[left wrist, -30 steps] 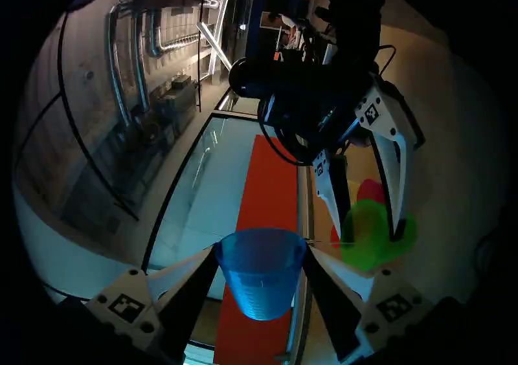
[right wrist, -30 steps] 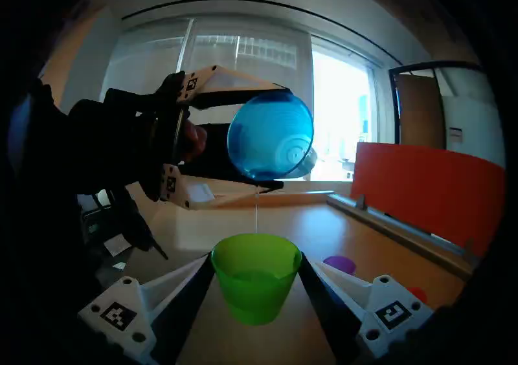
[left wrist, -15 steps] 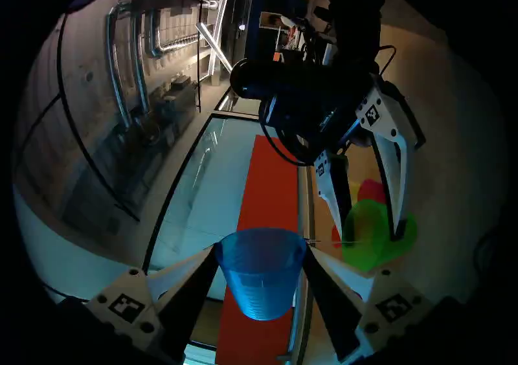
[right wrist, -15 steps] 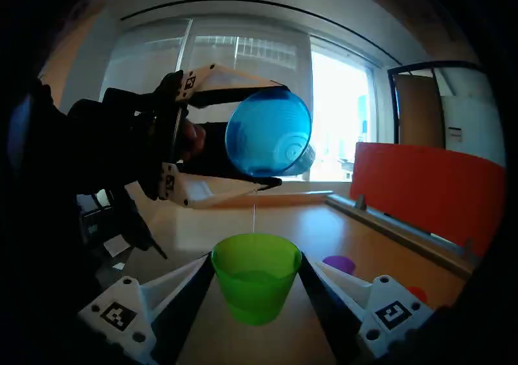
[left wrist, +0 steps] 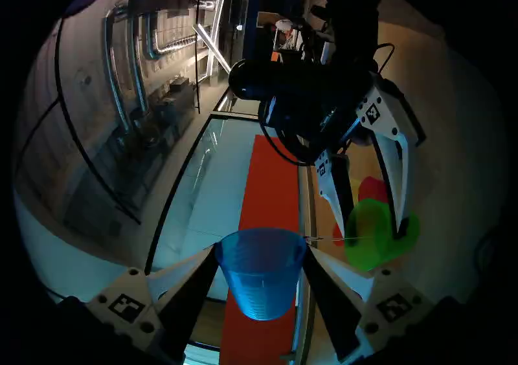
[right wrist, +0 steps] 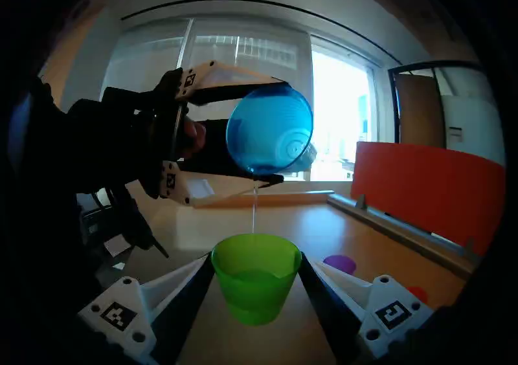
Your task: Pour water
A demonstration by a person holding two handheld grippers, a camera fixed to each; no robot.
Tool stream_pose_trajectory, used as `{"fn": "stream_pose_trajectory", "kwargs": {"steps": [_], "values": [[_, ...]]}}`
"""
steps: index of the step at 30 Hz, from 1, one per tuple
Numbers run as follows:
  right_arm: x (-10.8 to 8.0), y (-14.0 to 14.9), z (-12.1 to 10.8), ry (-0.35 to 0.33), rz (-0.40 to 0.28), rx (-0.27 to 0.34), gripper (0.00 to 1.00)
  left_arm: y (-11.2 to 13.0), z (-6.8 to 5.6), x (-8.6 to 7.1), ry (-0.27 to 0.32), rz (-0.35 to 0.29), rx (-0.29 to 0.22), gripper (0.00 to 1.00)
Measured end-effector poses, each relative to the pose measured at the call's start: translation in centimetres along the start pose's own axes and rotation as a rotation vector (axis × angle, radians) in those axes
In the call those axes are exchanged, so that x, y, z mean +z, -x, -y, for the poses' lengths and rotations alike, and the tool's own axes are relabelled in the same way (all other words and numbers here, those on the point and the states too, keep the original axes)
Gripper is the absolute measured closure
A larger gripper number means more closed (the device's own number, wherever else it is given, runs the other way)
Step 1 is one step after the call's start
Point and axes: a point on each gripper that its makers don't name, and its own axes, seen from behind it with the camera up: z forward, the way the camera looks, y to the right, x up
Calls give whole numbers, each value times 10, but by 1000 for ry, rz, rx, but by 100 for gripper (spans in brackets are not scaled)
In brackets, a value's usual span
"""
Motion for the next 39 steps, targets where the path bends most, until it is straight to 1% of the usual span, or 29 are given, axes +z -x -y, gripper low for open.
{"fn": "stream_pose_trajectory", "kwargs": {"steps": [8,26,39], "values": [[1,2,0,3,2,1,7,-1,0,1,1,-1,1,12],[1,3,1,1,3,0,7,-2,1,0,3,-1,41,12],[-1,2,-1,4,2,0,7,0,-2,-1,8,6,65,12]]}}
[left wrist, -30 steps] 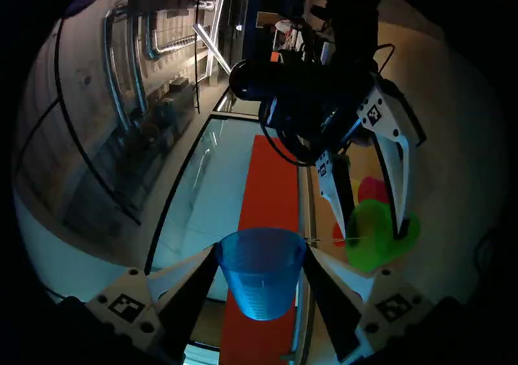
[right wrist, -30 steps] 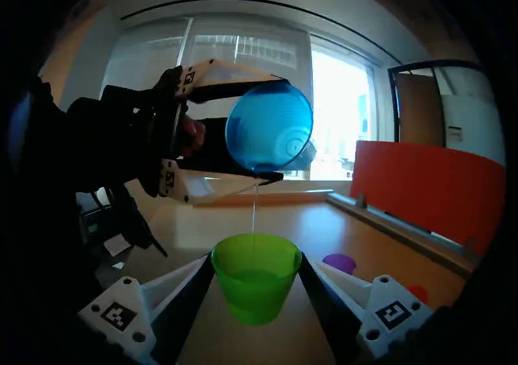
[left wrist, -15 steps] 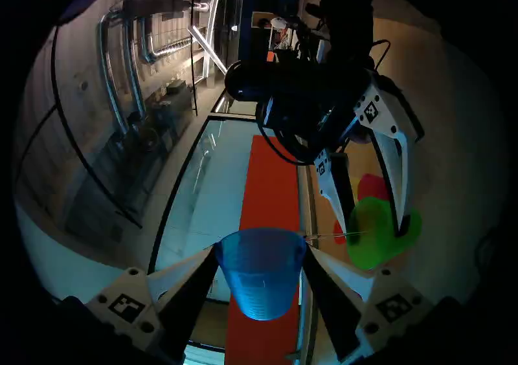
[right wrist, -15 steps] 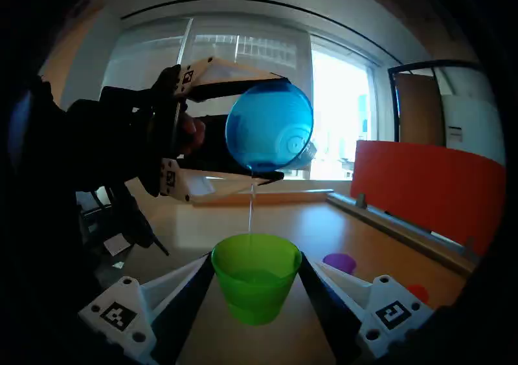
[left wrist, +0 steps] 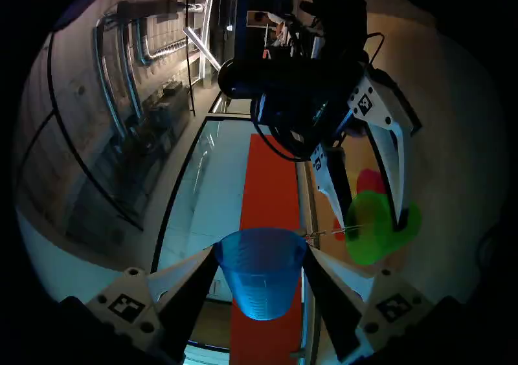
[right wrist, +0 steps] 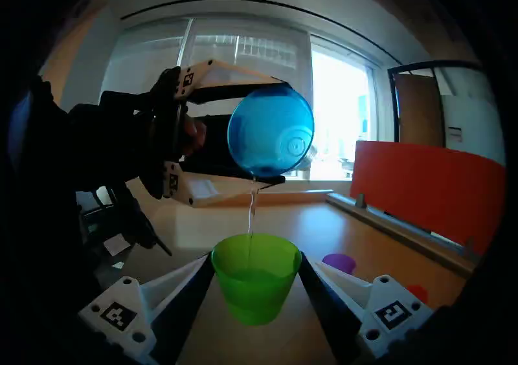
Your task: Pour water
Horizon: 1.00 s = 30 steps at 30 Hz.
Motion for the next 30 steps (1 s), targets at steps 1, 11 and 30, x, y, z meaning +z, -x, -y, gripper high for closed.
{"fn": "stream_pose_trajectory", "kwargs": {"steps": [1,11,30], "values": [[0,0,0,0,0,0,7,0,0,0,0,0,1,12],[-1,0,0,0,0,-2,7,2,-1,0,2,3,22,12],[-1,1,0,0,-1,1,7,1,-2,2,7,5,47,12]]}}
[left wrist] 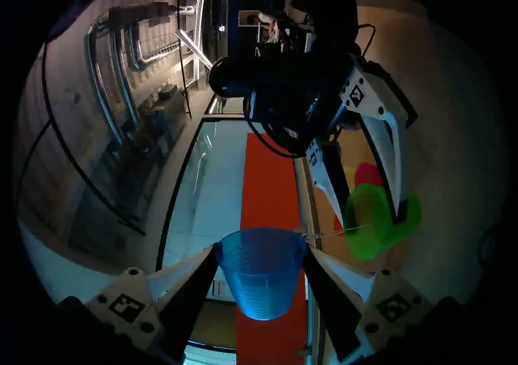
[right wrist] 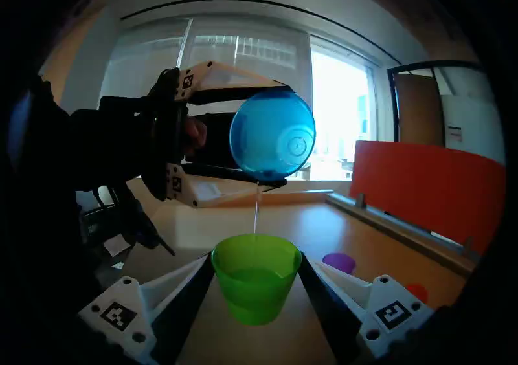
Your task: Pour water
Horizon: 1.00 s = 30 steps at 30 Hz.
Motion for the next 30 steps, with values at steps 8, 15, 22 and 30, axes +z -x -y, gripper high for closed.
{"fn": "stream_pose_trajectory", "kwargs": {"steps": [8,15,22,30], "values": [[1,1,-1,1,3,0,7,1,1,-1,-6,2,4,12],[1,1,-1,1,4,-1,7,0,-1,-2,-7,1,14,12],[1,1,-1,3,5,-2,7,0,-1,-2,-6,2,13,12],[1,1,-2,5,4,-3,7,0,1,-2,-10,3,16,12]]}}
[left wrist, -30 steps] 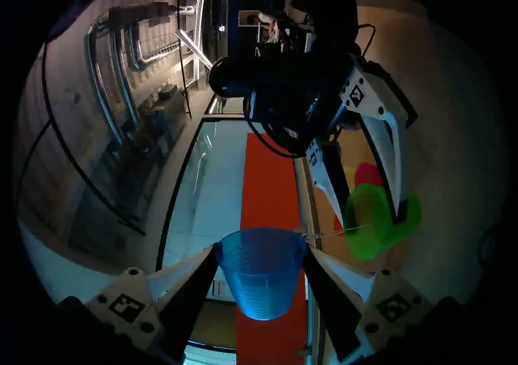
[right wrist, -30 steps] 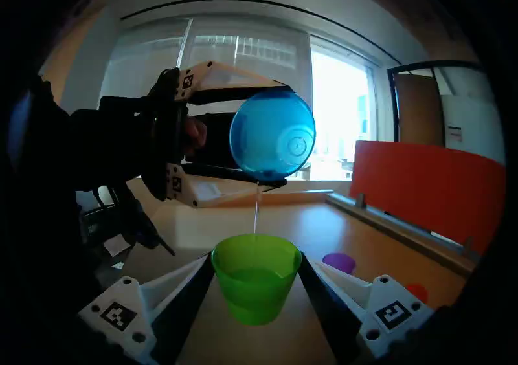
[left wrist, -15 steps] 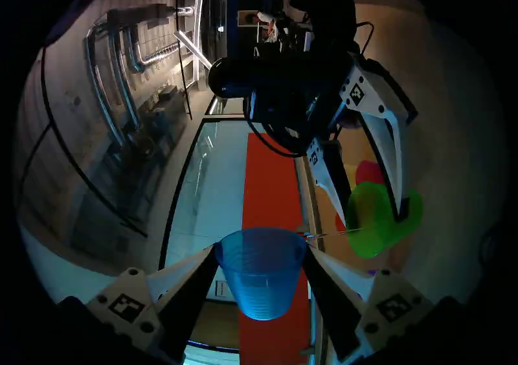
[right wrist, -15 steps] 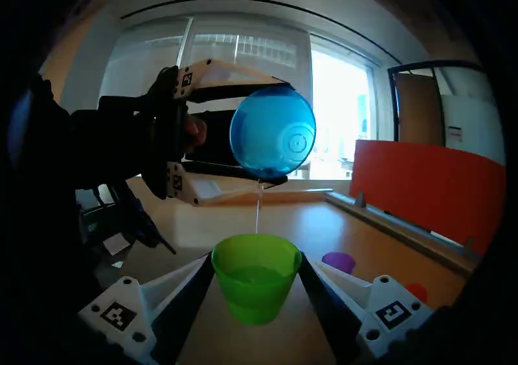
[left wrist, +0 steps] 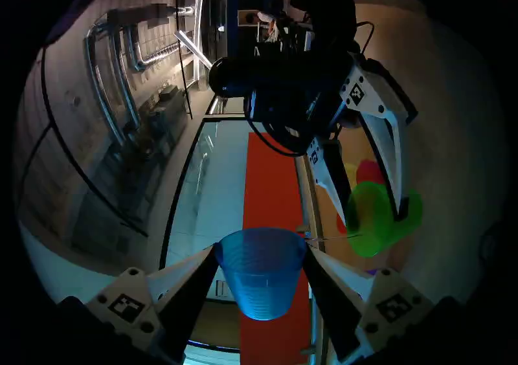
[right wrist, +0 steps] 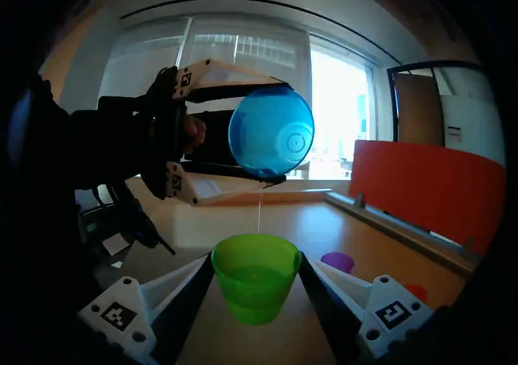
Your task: Pour water
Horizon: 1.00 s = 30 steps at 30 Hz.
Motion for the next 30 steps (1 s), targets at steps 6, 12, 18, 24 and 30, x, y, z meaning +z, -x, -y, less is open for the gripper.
{"fn": "stream_pose_trajectory", "kwargs": {"steps": [6,12,18,24,30], "values": [[0,0,1,0,2,-2,7,-1,-1,0,1,-1,0,12],[-1,-1,0,0,1,-3,7,0,-2,-1,2,2,5,12],[-1,-1,0,0,0,-4,7,-1,-1,0,-1,1,4,12],[0,-1,0,0,-1,-4,7,1,-2,0,0,2,4,12],[-1,-2,0,2,-2,-3,7,3,-3,1,-2,9,-16,12]]}}
